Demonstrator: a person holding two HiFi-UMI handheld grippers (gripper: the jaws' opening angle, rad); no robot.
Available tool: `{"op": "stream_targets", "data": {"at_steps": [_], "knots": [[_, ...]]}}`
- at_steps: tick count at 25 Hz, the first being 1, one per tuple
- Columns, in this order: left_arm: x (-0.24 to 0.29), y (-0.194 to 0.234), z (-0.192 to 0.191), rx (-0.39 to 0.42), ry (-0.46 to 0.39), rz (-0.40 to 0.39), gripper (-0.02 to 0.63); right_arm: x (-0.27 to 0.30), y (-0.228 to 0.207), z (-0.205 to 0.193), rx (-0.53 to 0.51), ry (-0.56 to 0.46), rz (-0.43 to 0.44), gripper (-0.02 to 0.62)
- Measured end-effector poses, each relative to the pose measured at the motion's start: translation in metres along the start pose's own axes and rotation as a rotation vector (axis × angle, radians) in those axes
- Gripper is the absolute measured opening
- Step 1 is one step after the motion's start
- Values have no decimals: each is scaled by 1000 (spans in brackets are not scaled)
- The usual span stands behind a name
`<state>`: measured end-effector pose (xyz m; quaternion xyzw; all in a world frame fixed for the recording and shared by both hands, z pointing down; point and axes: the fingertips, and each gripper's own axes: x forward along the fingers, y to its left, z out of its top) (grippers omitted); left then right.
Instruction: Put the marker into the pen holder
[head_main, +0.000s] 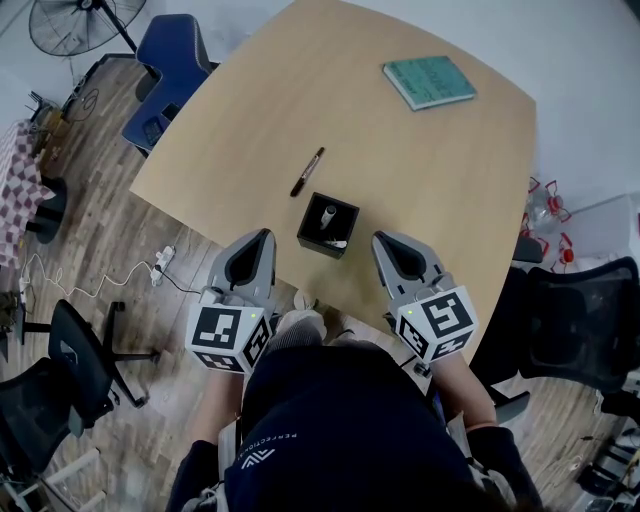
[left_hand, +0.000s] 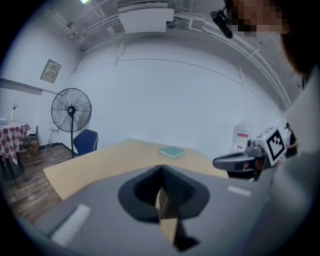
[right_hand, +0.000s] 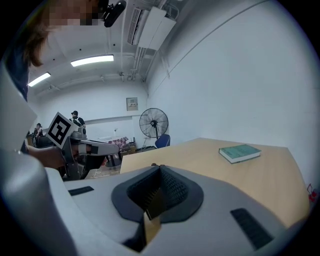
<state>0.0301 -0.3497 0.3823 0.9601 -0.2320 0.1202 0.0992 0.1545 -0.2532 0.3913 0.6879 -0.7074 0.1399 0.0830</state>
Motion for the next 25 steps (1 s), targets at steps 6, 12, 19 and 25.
{"op": "stream_targets", "data": {"at_steps": [6,12,19,25], "knots": [[-5,0,-3,2,5,2,5,-3,1,-1,14,0,-7,0],[-10,0,-5,3,9,6,5,-4,4,-1,12,3,-4,0],[-11,3,-4,-13,7,2,5,1,5,-3,11,18,-2,0],[-11,4,-5,-3,14,0,5,3,7,-4,14,28,3,0]]}}
